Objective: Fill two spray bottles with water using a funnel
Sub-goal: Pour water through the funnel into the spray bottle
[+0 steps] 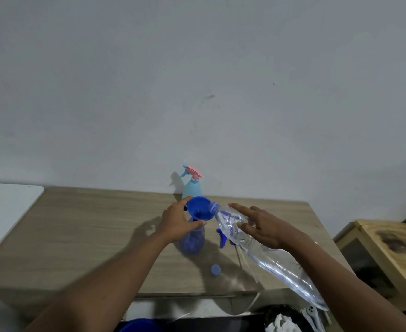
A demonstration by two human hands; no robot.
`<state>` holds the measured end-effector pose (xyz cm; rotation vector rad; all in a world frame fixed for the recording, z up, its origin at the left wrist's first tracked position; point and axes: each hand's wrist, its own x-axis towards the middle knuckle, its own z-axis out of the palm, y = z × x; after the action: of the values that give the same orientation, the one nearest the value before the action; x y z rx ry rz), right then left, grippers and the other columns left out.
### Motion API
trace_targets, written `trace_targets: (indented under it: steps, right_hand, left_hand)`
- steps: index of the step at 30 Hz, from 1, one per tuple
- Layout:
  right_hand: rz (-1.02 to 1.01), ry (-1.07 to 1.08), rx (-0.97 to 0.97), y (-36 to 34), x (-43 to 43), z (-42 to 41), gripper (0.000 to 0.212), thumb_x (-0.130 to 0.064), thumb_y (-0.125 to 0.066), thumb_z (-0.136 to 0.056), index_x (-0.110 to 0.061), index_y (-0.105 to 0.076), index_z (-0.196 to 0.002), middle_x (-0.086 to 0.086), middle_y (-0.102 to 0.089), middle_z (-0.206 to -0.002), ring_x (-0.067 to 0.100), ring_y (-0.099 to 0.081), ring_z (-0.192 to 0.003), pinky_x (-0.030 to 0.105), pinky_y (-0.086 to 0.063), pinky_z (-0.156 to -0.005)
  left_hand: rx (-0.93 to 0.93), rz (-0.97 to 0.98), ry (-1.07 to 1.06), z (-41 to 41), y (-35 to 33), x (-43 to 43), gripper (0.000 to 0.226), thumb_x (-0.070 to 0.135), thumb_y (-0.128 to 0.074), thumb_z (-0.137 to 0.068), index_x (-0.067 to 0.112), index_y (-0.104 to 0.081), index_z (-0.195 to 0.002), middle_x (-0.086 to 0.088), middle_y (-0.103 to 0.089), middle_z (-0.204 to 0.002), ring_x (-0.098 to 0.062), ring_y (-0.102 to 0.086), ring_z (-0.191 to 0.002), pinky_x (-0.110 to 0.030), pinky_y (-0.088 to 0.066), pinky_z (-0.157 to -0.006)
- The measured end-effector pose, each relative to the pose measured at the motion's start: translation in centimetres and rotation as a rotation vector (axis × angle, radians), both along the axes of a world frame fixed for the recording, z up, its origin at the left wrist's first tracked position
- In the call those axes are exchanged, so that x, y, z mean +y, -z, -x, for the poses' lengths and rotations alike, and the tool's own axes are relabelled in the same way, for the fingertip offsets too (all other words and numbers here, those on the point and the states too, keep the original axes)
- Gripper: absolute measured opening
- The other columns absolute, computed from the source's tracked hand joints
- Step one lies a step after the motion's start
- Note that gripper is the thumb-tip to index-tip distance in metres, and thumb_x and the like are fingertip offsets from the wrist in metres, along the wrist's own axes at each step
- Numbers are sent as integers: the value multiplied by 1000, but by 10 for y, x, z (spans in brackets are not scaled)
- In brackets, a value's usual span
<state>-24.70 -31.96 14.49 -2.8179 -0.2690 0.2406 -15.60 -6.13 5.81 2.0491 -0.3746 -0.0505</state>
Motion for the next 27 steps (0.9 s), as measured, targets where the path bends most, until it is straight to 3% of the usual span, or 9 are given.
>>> trace_targets:
  steps: [5, 9, 15, 20, 27]
  right_hand:
    - [-83, 37, -81, 7, -4, 8, 55, -53, -37, -101, -60, -10, -148, -3, -50, -107, 11, -57, -92, 37, -48, -91]
    - [-205, 120, -209, 15, -16, 19, 58, -49, -41, -101, -57, -10, -150, -3, -48, -105, 13, -61, -82, 36, -48, -90]
    - [-323, 351, -399, 30, -45, 39, 63, -46, -39, -100, -43, -8, -155, -1, -43, -120, -3, -56, -89, 29, -43, -87]
    - [-403, 480, -487, 49, -60, 46, 65, -43, -39, -101, -35, -5, -156, 7, -41, -134, 17, -51, -109, 36, -44, -96]
    - [-544, 632, -463, 69, -59, 44, 73, -41, -46, -100, -47, 5, -152, 3, -44, -131, 19, -53, -118, 32, -42, -94]
  left_hand:
    - [-15, -13, 8, -2, 3, 0, 71, 41, -90, -61, 29, -59, -124, 14, -68, -106, -9, -63, -98, -35, -54, -90]
    - [7, -27, 18, -5, 8, 2, 82, 58, -84, -54, 32, -59, -127, 17, -68, -107, -5, -62, -98, -36, -55, -89]
    - [1, -29, 26, -7, 10, 3, 83, 64, -81, -51, 36, -57, -125, 19, -68, -107, -4, -63, -99, -37, -55, -89]
    - [-8, -7, 35, -7, 11, 2, 78, 57, -84, -54, 37, -56, -124, 18, -67, -107, -6, -62, -99, -39, -55, -91]
    - [-10, -3, 52, -9, 11, 4, 76, 62, -81, -50, 46, -52, -119, 21, -67, -108, -5, -63, -101, -40, -54, -93]
